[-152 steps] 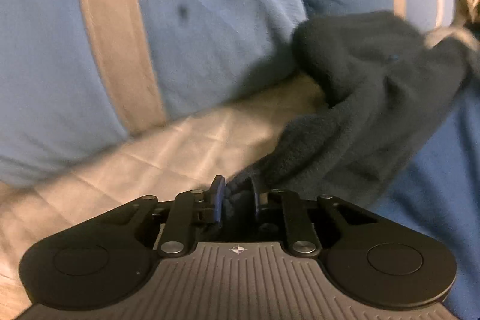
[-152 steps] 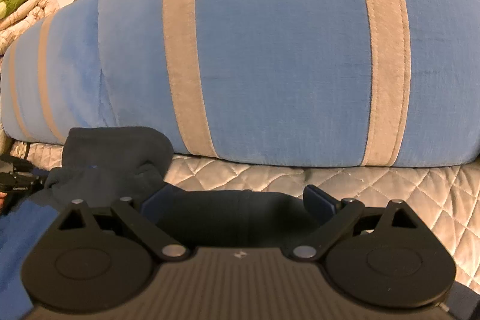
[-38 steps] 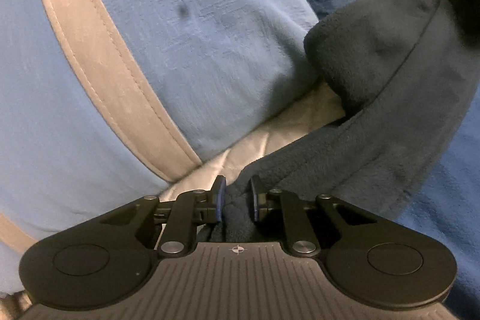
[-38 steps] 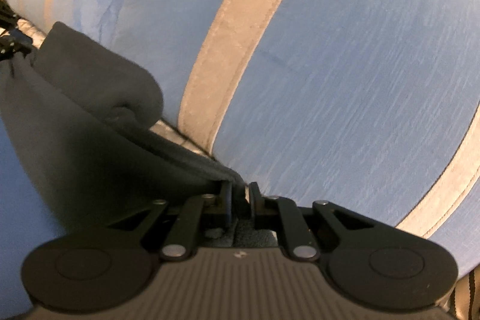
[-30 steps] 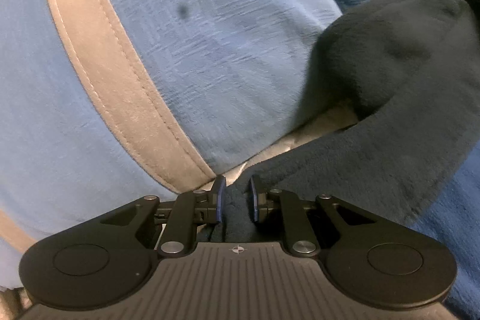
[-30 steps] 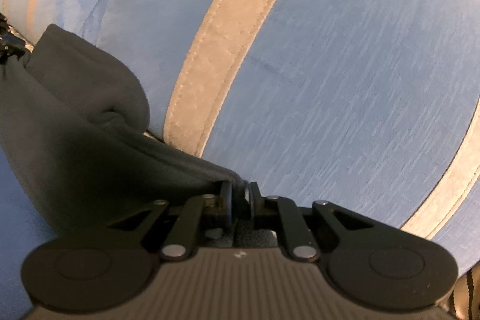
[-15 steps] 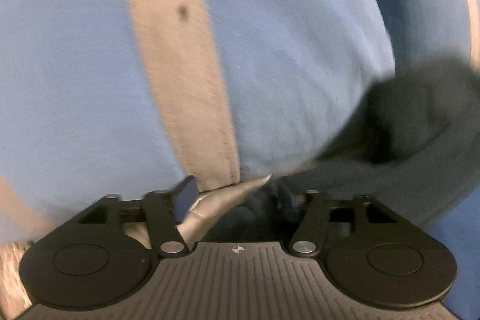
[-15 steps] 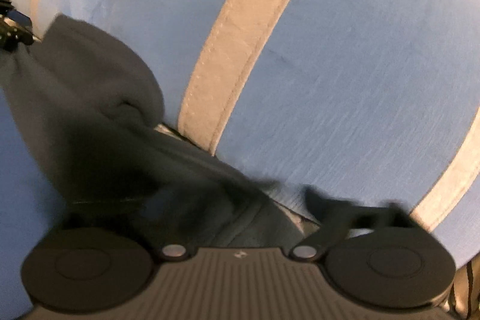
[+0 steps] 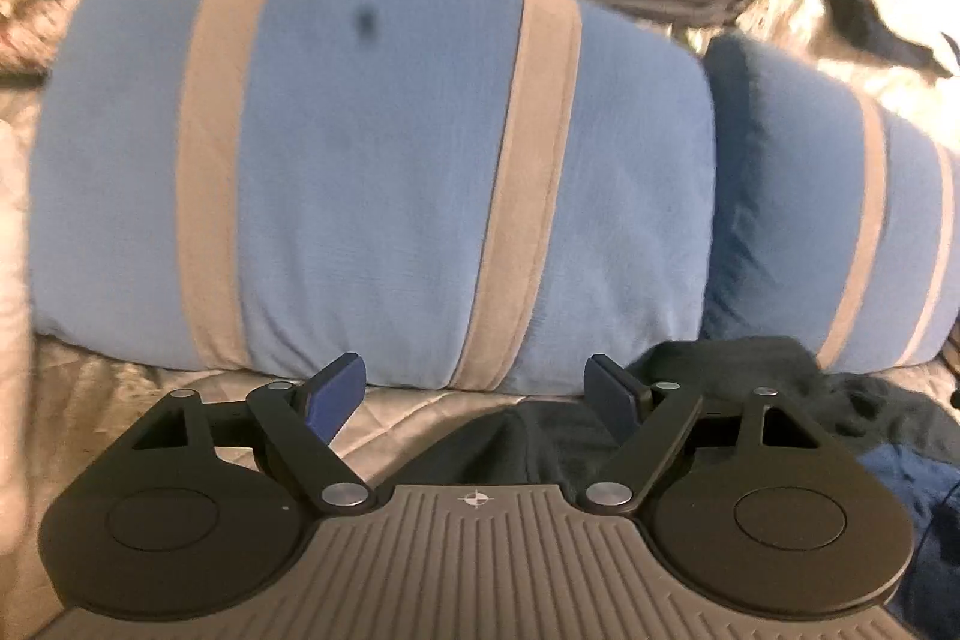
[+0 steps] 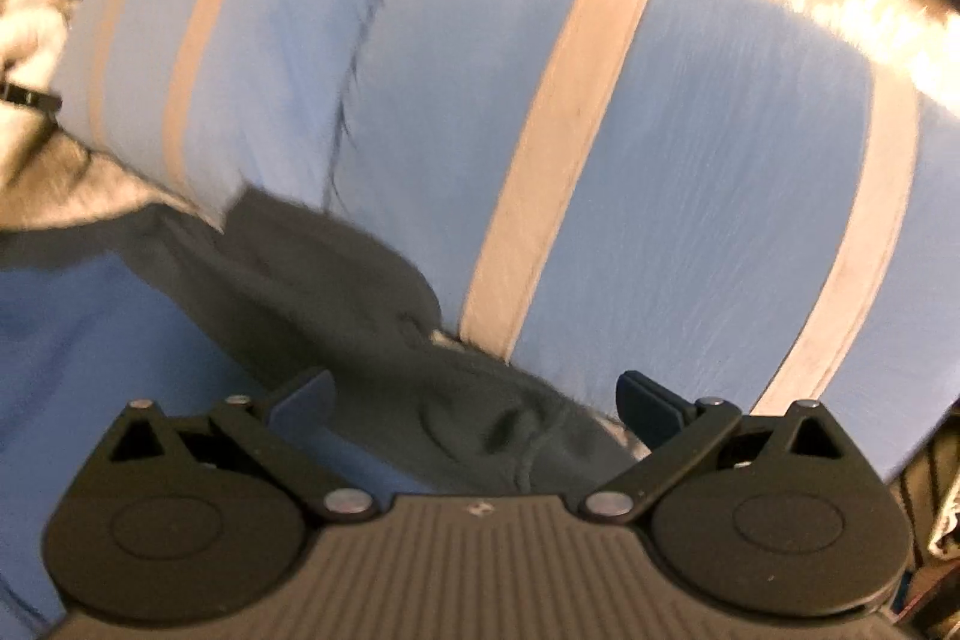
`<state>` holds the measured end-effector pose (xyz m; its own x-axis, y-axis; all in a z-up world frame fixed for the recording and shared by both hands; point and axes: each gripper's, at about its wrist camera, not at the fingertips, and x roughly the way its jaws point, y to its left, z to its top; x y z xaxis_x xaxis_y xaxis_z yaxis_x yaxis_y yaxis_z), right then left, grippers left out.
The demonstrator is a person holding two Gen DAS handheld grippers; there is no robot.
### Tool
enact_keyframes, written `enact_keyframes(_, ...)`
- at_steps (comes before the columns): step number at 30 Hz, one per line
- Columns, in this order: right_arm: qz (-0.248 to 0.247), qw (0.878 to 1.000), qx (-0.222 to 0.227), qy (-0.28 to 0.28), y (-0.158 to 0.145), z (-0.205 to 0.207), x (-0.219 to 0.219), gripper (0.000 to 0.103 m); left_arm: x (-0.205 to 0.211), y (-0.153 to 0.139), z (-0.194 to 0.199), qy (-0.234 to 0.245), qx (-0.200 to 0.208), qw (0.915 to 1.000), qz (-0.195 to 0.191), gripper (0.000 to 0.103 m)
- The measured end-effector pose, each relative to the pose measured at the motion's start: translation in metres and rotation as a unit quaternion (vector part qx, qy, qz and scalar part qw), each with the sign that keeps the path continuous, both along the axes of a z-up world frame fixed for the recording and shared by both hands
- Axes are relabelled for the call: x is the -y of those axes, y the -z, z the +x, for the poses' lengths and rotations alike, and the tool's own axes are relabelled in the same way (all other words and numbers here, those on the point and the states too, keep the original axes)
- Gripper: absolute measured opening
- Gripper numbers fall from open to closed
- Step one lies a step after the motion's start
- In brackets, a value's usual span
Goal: Fold clothes
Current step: 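Open both grippers and lift them away from the hood, then move the left gripper toward the blue sleeve cuff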
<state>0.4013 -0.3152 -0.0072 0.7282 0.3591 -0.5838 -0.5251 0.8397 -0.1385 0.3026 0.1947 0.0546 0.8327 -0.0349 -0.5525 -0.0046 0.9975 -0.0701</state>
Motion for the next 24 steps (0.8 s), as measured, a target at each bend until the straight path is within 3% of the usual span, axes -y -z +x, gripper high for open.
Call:
enact_keyframes(7, 0.041, 0.999, 0.036, -0.004, -0.093, -0.043, -0.002, 0.103, 0.016, -0.078, -0.06, 0.011, 0.055, 0.9983, 0.018, 0.083)
enact_keyframes(16, 0.098, 0.99, 0.095, -0.031, -0.214, -0.115, 0.028, 0.103, 0.003, -0.156, -0.122, 0.014, 0.105, 0.9934, -0.045, 0.085)
enact_keyframes(20, 0.122, 0.984, 0.122, -0.036, -0.255, -0.13, 0.035, 0.103, -0.014, -0.183, -0.145, -0.001, 0.124, 0.9902, -0.064, 0.085)
enact_keyframes(24, 0.144, 0.98, 0.129, -0.042, -0.261, -0.145, 0.034, 0.103, -0.025, -0.18, -0.175, -0.034, 0.147, 0.9869, -0.058, 0.086)
